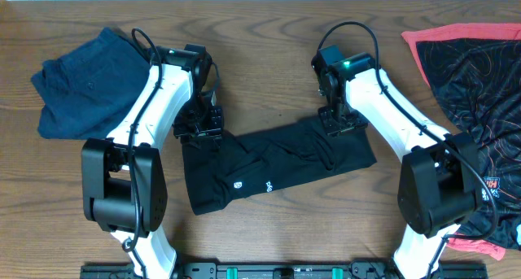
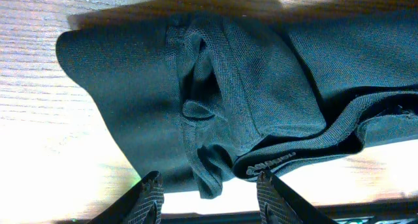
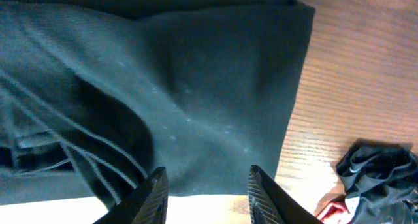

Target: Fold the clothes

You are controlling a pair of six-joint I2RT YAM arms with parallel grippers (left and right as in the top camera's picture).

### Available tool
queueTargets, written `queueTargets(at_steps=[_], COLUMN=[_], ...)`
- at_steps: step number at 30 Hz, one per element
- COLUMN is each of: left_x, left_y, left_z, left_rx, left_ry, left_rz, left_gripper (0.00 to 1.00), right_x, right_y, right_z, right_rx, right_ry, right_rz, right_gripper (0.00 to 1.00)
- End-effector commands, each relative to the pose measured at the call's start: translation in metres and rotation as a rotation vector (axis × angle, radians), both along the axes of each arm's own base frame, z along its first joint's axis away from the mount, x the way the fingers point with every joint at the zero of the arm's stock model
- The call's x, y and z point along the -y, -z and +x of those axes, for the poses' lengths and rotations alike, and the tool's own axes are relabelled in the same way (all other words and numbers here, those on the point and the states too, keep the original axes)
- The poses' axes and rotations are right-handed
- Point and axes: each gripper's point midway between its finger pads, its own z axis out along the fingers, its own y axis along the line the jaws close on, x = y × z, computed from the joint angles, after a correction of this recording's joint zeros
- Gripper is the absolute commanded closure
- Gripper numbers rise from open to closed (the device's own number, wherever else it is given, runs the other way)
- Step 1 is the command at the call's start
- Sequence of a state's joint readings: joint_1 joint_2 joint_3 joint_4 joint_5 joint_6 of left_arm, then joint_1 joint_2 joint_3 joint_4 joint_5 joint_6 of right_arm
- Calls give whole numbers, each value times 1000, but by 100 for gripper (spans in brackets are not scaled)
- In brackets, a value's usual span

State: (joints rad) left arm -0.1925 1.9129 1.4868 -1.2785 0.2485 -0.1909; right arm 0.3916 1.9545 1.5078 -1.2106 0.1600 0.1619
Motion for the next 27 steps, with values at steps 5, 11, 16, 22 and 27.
queueTargets(at_steps=[5,11,16,22,27], left_x=[0,0,-2,-8,-26], left_y=[-3,-3,-5,-7,-8], left_z=[-2,-2,-8,-19,-25], left_rx=[0,0,-28,-70,-96], left_ry=[-14,-14,-14,-10,-57], left_rz=[1,1,7,40,160], left_gripper=[51,51,51,51,51], right_x=[2,-51,-68,-37,-14], right_y=[32,41,42,23,-14], right_z=[-23,-46,-34,1,23], right_rx=[-73,-180,-111,38,137], right_ry=[-6,-247,-273,-101,-18], right_rz=[-74,161,187,23,-7], right_gripper=[63,60,64,66,63])
